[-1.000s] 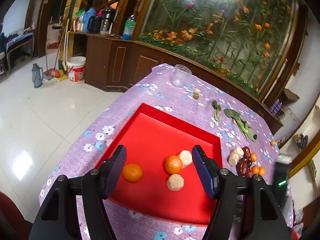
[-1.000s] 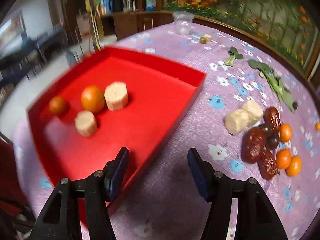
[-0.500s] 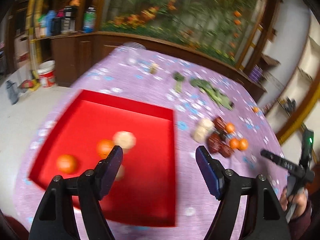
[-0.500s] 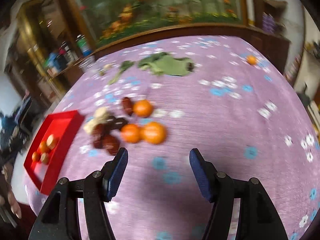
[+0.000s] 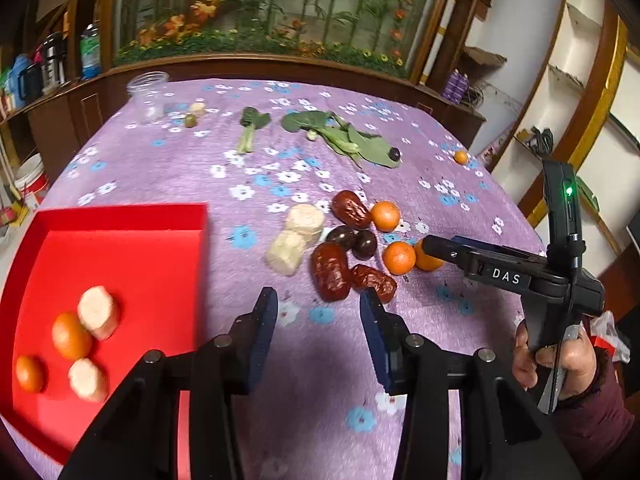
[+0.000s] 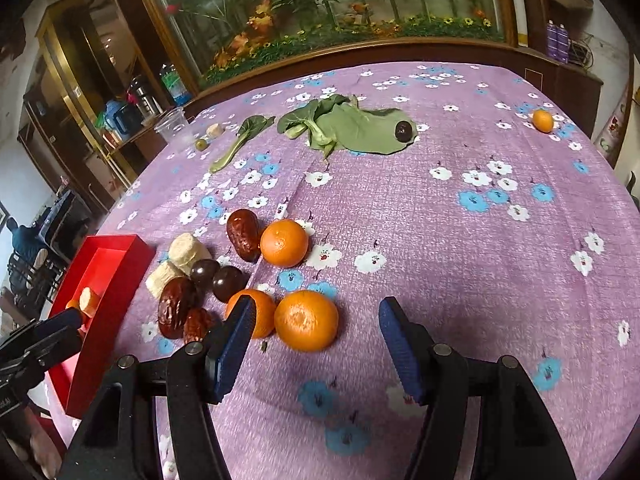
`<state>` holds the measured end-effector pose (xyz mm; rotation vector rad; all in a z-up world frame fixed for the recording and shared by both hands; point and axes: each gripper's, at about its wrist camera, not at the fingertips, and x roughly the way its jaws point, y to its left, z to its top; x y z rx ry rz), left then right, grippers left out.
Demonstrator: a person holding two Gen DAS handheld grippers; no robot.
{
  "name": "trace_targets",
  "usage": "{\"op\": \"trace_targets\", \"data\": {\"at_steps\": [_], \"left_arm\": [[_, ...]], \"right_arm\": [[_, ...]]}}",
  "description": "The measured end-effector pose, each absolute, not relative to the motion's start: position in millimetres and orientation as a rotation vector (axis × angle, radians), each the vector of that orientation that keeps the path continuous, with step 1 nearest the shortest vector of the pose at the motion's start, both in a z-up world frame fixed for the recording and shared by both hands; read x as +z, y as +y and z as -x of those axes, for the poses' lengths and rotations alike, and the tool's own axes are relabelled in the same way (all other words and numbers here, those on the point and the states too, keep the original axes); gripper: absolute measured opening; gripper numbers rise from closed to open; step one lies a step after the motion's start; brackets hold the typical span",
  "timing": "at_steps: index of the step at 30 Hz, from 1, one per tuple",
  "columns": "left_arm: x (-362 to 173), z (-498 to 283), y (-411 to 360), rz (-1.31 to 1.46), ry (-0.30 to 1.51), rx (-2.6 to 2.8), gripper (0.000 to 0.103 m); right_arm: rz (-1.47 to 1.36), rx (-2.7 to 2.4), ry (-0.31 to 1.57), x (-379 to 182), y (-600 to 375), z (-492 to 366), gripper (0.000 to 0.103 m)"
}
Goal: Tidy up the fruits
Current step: 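Return to the pile and grasp a red date with the left gripper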
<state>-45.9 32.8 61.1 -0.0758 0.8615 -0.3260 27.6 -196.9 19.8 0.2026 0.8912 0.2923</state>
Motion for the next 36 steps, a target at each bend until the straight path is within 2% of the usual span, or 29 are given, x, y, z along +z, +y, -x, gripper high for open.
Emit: {"op": "trace_targets", "data": {"at_steps": [2, 4, 6, 17, 29, 30, 31, 33, 36], "left_arm": [[50, 35, 24, 0.058, 0.889, -0.333, 0.041], [40, 24, 17, 0.059, 0.918, -0.342, 0.033], [32, 15, 13, 0.076, 0.941, -0.351, 0.03], [9, -14, 2, 0.092, 0.964, -0.337, 0.03], [28, 5, 12, 0.122, 0.906, -0.3, 0.03], [31, 9, 14, 0.127, 0.898, -0.298, 0.03], [33, 12, 16, 0.13, 0.891, -0.296, 0.03], [40, 21, 21, 0.14, 0.871, -0.291, 0.03], [49, 33, 33, 0.152, 0.844, -0.271, 0.03]], "right_arm": [[-0.198, 0.292, 0.891, 16, -195, -29, 0.068], [-0.189, 0.293, 0.893, 13, -193, -30, 0.068], [-0.19, 0.295, 0.884, 12, -194, -31, 0.068], [-0.209, 0.299, 0.877, 9, -202, -32, 0.066], [-0.204, 0.311, 0.886, 7, -200, -33, 0.066], [-0.206, 0.314, 0.885, 7, -200, -33, 0.064], [-0.213, 0.342, 0.884, 7, -200, -32, 0.052], [-0.177, 0.348, 0.862, 10, -195, -28, 0.038], [-0.135, 0.326, 0.843, 13, -189, -24, 0.038]]}}
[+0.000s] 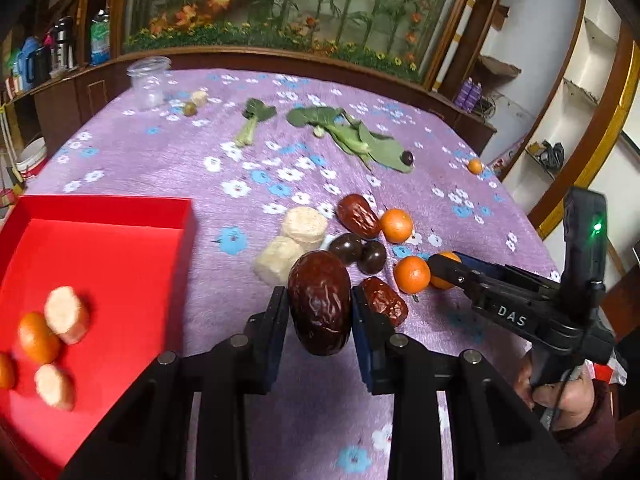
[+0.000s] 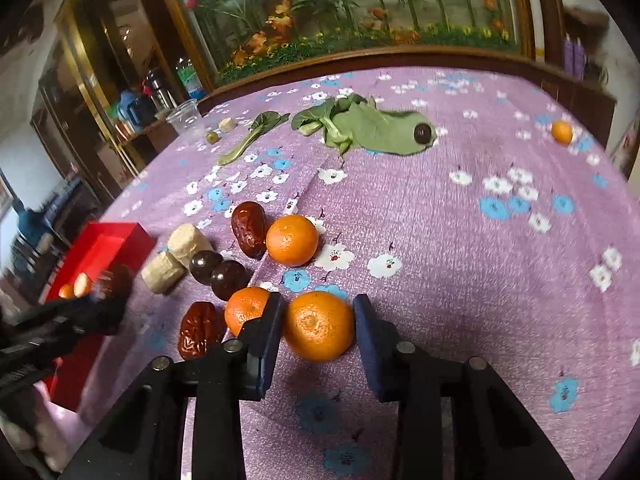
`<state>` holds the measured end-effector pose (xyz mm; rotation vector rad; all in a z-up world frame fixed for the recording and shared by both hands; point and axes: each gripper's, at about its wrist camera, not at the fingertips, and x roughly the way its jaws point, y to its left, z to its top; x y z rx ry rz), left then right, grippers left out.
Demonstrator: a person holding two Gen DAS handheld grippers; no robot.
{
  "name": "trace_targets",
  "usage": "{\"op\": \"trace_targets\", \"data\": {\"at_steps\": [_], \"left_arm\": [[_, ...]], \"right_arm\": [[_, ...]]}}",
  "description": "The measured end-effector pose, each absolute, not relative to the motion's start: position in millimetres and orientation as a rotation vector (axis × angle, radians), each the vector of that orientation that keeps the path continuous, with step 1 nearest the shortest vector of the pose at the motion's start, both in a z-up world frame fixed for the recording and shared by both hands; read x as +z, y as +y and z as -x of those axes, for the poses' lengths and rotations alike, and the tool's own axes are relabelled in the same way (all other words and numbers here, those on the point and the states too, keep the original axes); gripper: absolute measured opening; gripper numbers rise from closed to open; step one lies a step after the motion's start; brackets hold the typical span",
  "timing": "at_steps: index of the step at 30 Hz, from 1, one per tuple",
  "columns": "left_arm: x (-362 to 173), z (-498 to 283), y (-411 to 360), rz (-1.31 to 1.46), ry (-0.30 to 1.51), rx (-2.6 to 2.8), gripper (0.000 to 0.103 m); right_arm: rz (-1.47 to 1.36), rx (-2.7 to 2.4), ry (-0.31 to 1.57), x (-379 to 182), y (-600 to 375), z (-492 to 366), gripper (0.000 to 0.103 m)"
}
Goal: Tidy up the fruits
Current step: 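Return to the pile and grasp a red date with the left gripper, then place the red date in the tray while the right gripper drops an orange there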
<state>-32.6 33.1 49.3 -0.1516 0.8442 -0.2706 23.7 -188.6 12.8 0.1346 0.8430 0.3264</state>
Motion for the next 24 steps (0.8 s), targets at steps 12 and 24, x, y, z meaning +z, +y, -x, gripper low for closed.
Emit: {"op": "trace_targets", "data": {"at_steps": [12, 24], "left_arm": [[67, 84, 137, 0.27, 0.775, -0.112, 0.03], [46, 108, 209, 0.287, 0.808, 0.053, 0.03]], "right_arm": [[-0.142, 0.312, 0.771, 45, -179, 9, 0.038], [-0.109, 0.678, 0.825, 75, -21, 39, 0.039]]}}
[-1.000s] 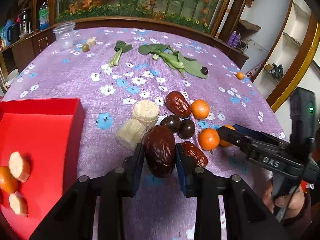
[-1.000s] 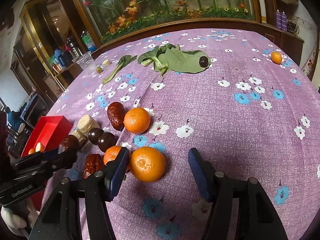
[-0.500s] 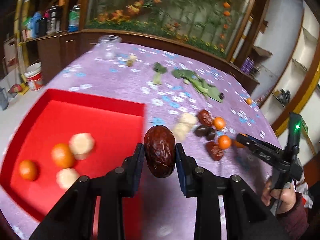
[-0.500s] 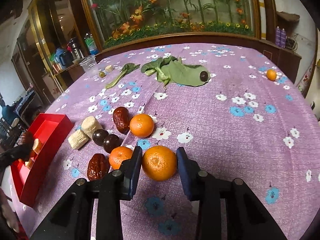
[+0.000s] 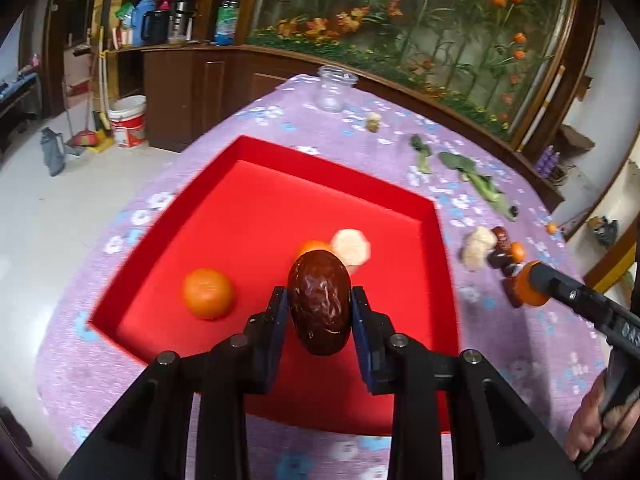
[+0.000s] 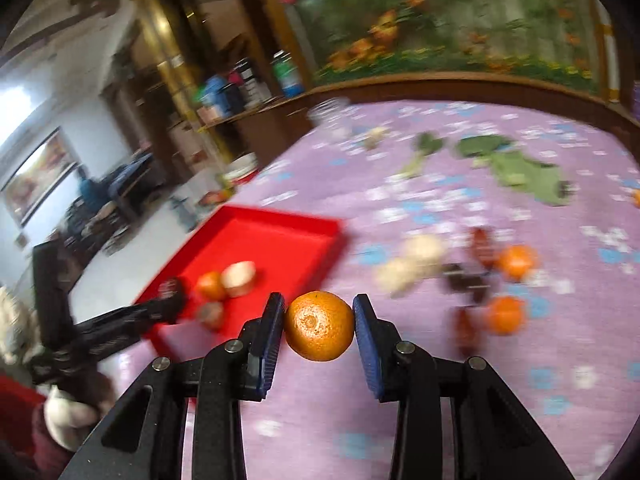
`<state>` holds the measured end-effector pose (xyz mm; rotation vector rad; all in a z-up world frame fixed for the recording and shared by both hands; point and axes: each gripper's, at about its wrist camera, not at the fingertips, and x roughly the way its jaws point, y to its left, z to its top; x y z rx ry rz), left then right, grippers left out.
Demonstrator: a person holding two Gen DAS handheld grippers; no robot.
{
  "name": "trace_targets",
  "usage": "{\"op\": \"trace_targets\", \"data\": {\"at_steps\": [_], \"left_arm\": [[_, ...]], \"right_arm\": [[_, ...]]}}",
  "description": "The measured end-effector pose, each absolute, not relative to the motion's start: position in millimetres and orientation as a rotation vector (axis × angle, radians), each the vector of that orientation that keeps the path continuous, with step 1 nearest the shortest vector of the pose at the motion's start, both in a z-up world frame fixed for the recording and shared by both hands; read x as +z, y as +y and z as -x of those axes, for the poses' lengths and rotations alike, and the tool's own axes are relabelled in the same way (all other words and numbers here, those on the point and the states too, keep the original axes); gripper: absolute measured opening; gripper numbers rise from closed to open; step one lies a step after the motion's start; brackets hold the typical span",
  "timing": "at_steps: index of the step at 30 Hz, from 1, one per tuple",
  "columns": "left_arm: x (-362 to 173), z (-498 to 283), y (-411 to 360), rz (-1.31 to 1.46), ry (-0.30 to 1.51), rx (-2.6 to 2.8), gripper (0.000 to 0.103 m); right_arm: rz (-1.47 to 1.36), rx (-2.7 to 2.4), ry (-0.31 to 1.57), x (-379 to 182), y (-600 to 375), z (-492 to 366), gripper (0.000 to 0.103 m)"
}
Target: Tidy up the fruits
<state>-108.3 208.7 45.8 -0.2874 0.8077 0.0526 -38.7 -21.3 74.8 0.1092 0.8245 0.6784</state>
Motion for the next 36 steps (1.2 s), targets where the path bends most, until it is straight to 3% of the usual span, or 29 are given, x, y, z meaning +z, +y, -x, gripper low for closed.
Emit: {"op": "trace_targets", "data": {"at_steps": [11, 20, 25, 27, 31, 36], "left_arm": [[32, 110, 234, 0.316, 0.834, 0.065, 0.031], [41, 116, 250, 0.369, 0.79, 0.076, 0.047], [49, 120, 249, 0.369, 0.769, 0.096, 0.054], [53, 120, 245, 0.36, 0.77, 0.097, 0.055], [65, 125, 234, 0.348, 0.75, 0.094, 0.07], [96, 135, 212, 0.329, 0.686, 0.027, 0.07]], "right_arm": [[0.04, 0.744, 0.912, 33, 75, 39, 0.039], [0.109, 0.737, 0.884, 33, 88, 46, 0.041], [0.097, 0.714, 0.8, 50, 73, 56, 0.067], [0.078, 0.698, 0.773, 56, 64, 59, 0.068], [0.02, 0.648, 0.731, 65, 38, 63, 0.075], [-0.024, 0.589, 0.708, 76, 0, 70, 0.075]]}}
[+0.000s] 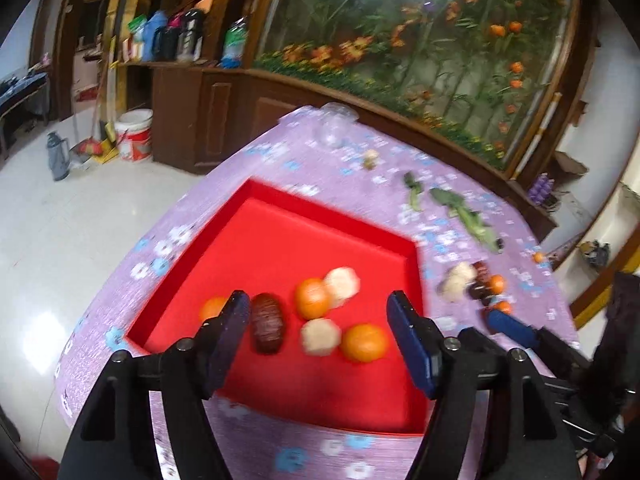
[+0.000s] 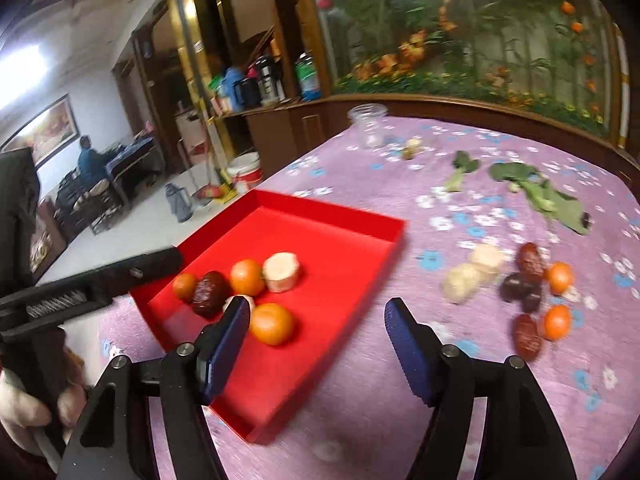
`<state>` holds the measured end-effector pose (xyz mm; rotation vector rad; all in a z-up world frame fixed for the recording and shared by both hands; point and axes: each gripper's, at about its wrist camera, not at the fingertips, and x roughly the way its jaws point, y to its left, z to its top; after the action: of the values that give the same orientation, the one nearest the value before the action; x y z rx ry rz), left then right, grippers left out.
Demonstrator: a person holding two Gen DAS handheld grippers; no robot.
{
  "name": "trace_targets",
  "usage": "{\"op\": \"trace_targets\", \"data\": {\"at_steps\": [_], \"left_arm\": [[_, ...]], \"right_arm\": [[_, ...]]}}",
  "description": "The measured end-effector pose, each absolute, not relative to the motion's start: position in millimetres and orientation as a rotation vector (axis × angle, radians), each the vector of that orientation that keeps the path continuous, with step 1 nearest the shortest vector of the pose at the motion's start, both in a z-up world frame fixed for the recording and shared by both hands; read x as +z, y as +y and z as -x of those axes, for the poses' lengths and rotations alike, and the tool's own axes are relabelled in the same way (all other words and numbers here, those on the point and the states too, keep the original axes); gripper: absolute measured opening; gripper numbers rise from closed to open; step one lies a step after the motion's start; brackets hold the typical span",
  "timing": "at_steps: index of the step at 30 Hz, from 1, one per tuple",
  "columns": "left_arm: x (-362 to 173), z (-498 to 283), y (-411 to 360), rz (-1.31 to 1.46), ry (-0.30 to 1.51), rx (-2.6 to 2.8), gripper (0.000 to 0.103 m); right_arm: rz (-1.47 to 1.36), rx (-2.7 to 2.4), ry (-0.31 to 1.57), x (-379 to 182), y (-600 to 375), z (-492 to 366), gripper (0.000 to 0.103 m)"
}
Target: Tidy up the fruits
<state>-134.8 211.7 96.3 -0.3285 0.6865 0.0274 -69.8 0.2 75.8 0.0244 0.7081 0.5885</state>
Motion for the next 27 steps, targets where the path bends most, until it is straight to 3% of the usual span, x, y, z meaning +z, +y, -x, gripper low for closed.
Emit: {"op": "trace_targets", "data": {"at_steps": [5, 10, 23, 27], "left_arm": [[147, 150, 185, 0.236, 0.605, -0.011, 0.07], [221, 173, 172, 0.204, 0.478, -0.093, 0.07], [430, 235, 167, 0.089, 0.227, -0.145, 0.071], [482, 228, 167, 0.036, 0.206, -0.086, 0.084]], "right_arm": [[-0.176, 0.572, 0.753, 98, -58, 75, 0.075], [-0.229, 0.518, 0.665, 168, -124, 99, 0.075], [-0.124, 0.205, 0.303, 434, -250, 208, 0.075], [-0.082, 0.071, 0.266, 499, -263, 224, 0.078]]}}
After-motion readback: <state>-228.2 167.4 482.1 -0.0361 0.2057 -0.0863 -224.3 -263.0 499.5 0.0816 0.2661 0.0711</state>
